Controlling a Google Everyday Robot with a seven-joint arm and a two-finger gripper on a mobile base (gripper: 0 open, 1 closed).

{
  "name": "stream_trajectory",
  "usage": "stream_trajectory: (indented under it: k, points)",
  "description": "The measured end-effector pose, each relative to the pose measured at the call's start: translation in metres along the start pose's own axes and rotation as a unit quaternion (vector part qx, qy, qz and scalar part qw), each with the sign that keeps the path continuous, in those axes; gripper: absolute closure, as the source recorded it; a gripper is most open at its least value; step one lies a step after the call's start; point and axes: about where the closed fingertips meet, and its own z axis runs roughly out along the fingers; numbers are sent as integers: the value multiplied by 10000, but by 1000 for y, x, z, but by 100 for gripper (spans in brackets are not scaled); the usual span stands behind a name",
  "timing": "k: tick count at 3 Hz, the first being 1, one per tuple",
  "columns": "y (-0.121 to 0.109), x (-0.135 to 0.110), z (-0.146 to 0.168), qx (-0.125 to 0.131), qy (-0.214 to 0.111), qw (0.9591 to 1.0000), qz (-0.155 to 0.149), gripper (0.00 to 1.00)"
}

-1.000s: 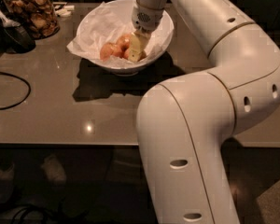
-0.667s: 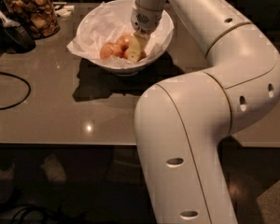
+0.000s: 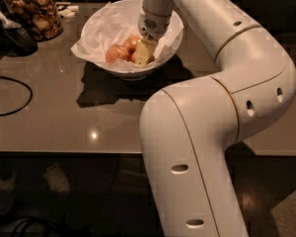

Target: Pick apple from white bowl

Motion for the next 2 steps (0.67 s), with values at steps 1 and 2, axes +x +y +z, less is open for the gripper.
stream_trajectory:
  k: [1,2]
  points:
    - [0,2,6,-60,16,10000,26,40]
    - [0,2,6,-60,16,10000,26,58]
